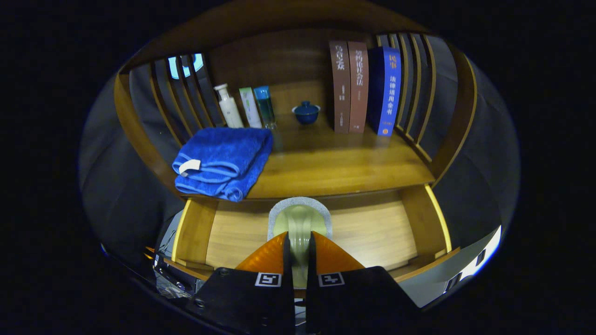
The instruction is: Pull open the drawer, take out the items inside it, and place them on the countertop above the cabinet.
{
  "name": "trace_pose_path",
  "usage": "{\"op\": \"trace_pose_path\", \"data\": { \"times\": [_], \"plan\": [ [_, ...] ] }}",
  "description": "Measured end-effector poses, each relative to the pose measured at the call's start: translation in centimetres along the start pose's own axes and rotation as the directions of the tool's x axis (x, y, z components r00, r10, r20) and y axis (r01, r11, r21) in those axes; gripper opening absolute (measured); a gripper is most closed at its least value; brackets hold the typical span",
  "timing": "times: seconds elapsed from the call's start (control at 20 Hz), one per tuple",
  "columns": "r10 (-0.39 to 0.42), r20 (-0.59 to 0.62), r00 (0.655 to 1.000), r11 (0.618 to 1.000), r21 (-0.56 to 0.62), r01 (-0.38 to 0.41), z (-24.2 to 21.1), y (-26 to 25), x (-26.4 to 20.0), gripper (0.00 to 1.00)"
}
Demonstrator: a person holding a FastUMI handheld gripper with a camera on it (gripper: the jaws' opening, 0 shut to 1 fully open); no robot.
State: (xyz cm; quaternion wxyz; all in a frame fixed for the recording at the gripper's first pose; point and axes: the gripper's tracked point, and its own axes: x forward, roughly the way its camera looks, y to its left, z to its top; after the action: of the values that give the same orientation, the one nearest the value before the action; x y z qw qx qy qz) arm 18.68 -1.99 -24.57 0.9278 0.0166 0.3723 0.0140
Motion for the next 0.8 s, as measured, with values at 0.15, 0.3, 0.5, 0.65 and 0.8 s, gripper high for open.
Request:
{"op": "trace_pose_path", "data": {
  "times": [0.15,0.3,0.5,0.65,0.8],
  "plan": [
    [0.000,0.076,0.997,1.000,-0.014,0.001,3.6,-0.2,0.2,0.14],
    [0.006,0.136,0.991,1.000,-0.017,-0.004,6.2,-0.4,1.4,0.14],
    [0.027,0.166,0.986,1.000,-0.007,-0.026,9.0,-0.4,3.8,0.14],
    [0.020,0.156,0.988,1.000,-0.003,-0.020,10.6,-0.8,6.3,0.14],
    [0.008,0.137,0.991,1.000,0.011,-0.010,11.6,-1.4,8.8,0.14]
  ]
}}
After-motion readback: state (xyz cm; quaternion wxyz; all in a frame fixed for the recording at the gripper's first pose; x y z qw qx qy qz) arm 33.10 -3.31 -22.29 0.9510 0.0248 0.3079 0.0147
